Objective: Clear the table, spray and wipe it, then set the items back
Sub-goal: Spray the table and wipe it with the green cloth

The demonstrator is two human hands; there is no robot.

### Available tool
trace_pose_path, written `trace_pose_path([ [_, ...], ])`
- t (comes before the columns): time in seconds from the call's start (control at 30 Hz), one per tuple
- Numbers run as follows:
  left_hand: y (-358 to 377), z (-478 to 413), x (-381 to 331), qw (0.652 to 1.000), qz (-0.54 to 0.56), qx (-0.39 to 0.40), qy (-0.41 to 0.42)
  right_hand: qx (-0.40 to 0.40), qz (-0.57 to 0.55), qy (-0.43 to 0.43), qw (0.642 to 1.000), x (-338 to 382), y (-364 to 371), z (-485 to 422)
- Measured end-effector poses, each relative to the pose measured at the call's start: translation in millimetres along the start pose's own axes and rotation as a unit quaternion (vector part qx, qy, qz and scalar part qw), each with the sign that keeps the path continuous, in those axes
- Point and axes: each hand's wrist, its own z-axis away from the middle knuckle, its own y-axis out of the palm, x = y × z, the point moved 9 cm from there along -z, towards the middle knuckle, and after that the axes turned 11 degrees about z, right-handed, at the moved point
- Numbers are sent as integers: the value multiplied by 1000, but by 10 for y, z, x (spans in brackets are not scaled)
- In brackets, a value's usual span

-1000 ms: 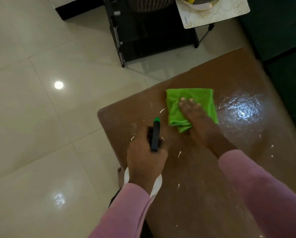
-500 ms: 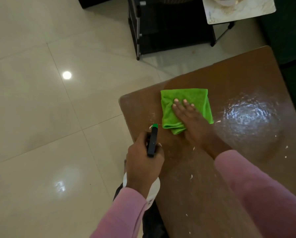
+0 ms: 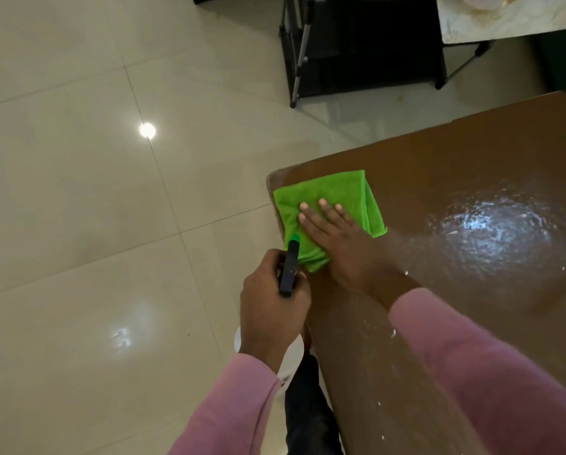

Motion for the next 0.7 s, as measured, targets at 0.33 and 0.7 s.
trace_pose_path([
  [0.33, -336, -72, 164, 998, 21, -46, -39, -33, -54, 243, 968, -228, -252, -535],
  [0.7, -610, -71, 9, 998, -1, -49, -35, -5, -24, 175, 984, -399, -44, 16],
])
